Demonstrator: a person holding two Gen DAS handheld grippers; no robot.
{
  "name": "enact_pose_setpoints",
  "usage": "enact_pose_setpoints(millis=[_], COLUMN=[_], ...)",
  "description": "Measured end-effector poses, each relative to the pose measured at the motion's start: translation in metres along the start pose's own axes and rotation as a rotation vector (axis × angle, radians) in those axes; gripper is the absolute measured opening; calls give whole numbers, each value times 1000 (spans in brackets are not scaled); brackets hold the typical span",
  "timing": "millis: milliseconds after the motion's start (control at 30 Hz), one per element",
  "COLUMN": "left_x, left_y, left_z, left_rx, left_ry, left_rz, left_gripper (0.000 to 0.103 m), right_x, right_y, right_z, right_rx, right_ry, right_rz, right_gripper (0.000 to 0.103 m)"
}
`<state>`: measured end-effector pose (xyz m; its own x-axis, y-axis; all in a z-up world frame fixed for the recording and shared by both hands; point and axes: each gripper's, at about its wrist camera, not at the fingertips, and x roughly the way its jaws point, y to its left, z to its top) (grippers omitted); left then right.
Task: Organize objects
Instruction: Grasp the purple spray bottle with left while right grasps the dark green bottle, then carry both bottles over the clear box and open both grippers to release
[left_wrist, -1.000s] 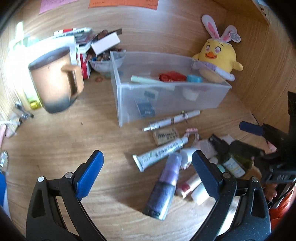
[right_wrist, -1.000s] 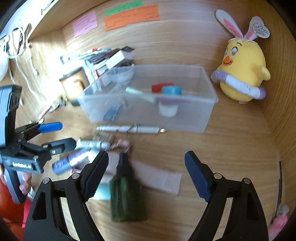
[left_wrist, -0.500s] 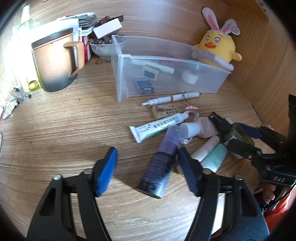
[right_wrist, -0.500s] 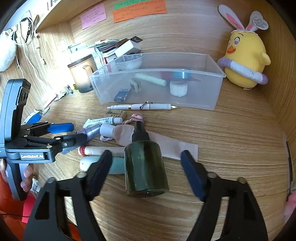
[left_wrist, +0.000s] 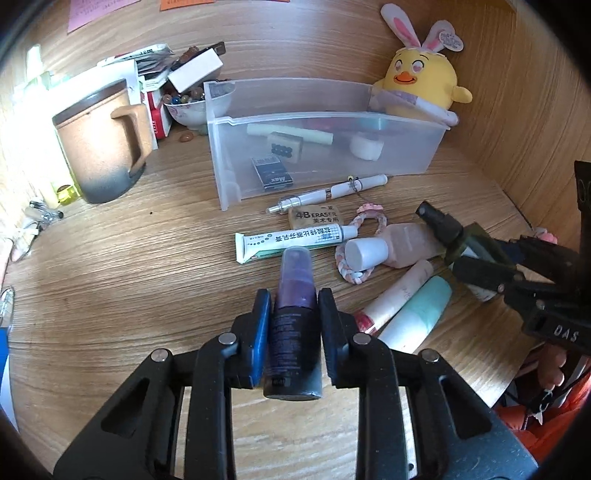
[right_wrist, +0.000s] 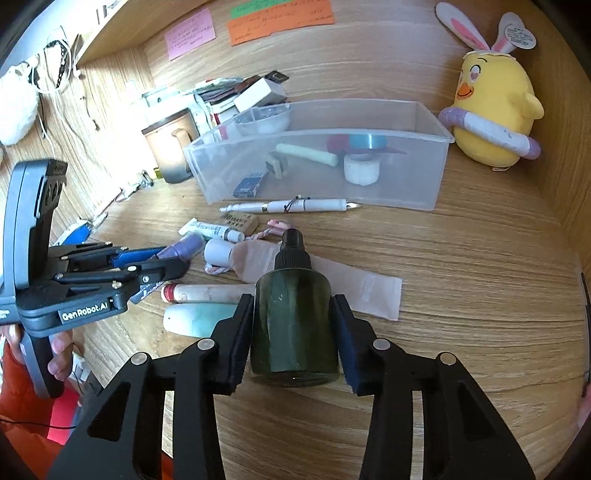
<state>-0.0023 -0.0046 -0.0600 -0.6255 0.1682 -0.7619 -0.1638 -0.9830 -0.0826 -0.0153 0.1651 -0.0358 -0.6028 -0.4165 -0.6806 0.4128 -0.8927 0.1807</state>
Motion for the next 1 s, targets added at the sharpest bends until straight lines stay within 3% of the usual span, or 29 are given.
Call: enact_pose_setpoints(millis=[433,767,1000], left_x=[-43,-57,-51], left_y=[12,10,21], left_z=[17,55,87], left_rx=[-74,-59,-75], left_ry=[-110,-205,-229], left_rz=[-7,7,-4], left_gripper=[25,25,25], right_x=[-27,-42,-37], right_y=[11,23,13], right_z=[30,57,88], right_rx=[-69,-119,-111], right_ry=[-104,-199,-229], right_rz=[5,9,-17], right_gripper=[38,38,38])
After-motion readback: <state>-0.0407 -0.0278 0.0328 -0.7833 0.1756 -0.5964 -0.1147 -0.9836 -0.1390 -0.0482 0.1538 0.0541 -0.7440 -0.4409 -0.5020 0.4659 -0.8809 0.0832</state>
